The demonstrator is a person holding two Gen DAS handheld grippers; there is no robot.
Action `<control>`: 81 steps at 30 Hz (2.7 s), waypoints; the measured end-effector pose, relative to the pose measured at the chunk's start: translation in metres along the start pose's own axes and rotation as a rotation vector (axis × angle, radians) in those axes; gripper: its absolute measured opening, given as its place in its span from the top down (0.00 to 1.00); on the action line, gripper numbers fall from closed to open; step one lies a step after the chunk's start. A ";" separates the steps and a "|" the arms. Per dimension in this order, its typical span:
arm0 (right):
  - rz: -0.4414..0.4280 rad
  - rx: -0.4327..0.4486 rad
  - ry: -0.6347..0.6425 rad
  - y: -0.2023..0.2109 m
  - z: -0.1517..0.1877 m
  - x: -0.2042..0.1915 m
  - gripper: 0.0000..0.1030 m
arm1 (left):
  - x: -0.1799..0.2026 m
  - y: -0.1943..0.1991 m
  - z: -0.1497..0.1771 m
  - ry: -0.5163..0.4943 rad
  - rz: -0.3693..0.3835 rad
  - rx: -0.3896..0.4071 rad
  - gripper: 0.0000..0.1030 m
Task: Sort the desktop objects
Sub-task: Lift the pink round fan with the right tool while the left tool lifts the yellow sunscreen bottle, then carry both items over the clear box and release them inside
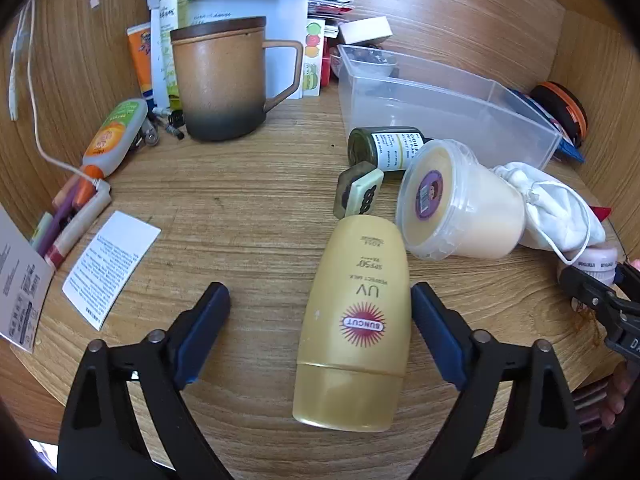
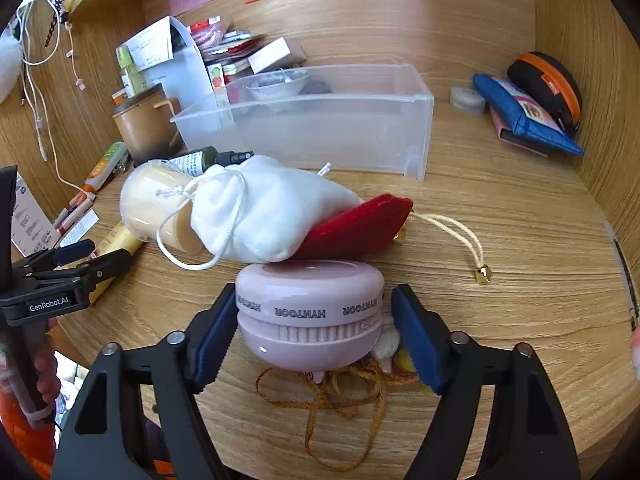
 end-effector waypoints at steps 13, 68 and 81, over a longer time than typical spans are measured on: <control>-0.013 0.019 -0.005 -0.002 -0.002 0.000 0.42 | 0.017 0.001 0.001 -0.080 0.008 0.027 0.53; -0.032 0.220 0.127 0.027 -0.190 0.054 0.42 | 0.119 0.042 -0.172 -0.163 0.242 0.174 0.53; -0.065 0.026 0.144 -0.068 -0.209 0.078 0.42 | 0.134 -0.045 -0.198 -0.210 0.203 0.011 0.53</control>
Point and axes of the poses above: each gripper's, at about its wrist camera, not at the fingertips, and y roughly against the way its jaws point, x to its right, z to its underside, the point moved 9 cm from there along -y, roughly the way its jaws point, and after that the axes turned 12 degrees about y, right-handed, at the moved point
